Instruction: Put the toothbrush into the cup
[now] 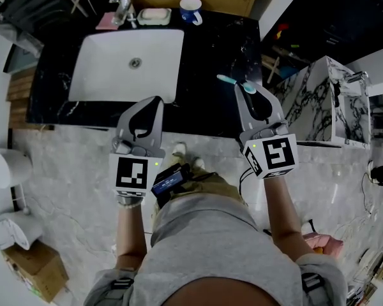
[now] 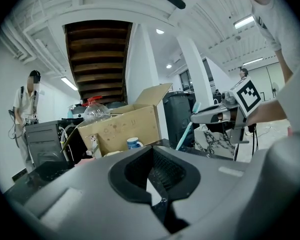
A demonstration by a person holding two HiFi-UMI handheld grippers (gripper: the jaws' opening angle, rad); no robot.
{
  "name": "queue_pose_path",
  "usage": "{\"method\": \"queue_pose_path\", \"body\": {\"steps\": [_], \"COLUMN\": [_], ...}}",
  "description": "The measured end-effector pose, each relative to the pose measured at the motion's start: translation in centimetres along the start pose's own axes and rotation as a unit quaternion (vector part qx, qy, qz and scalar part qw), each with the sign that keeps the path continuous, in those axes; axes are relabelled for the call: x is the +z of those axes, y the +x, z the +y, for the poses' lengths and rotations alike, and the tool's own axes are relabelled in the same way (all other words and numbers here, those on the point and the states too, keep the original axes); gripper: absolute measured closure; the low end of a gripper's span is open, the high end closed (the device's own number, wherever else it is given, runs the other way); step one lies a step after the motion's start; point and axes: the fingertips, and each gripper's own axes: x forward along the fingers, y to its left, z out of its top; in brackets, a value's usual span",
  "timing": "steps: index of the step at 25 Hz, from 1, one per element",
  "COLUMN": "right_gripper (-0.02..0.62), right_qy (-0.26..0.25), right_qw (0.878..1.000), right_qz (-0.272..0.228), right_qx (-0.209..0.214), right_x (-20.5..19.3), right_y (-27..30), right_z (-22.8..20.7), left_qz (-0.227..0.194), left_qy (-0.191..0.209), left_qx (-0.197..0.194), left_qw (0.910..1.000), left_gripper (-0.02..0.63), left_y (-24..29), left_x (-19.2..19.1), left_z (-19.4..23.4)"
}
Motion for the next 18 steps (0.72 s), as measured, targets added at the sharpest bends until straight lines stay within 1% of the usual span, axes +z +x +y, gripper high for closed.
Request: {"method": "queue_pose_path", "body": {"steps": [10, 15, 18], "right_gripper": [0.563, 0.563, 0.565], "right_qy": [-0.021, -0.032, -0.033], "right_qw": [1.0, 0.999, 0.999], "right_qz": [-0.009, -0.018, -0.022], "right_qx": [-0.013, -0.02, -0.025], "right_x": [1.7, 2.8, 3.3], "right_y": [3.8, 5.7, 6.9], "right_z": [-0.6, -1.2, -1.6], "left_qz": [-0.01, -0.009, -0.016], "left_qy": [0.009, 0.002, 0.006], "left_qx": [-0.021, -0.02, -0.024], "left_qw": [0.9997, 0.9998, 0.9996], "left_gripper": [0.595, 0.595, 0.595], "left_y": [2.6, 3.7, 4.3], "left_x": [0.1, -0.2, 0.2], "left_z": [3.0, 4.4, 5.0]}}
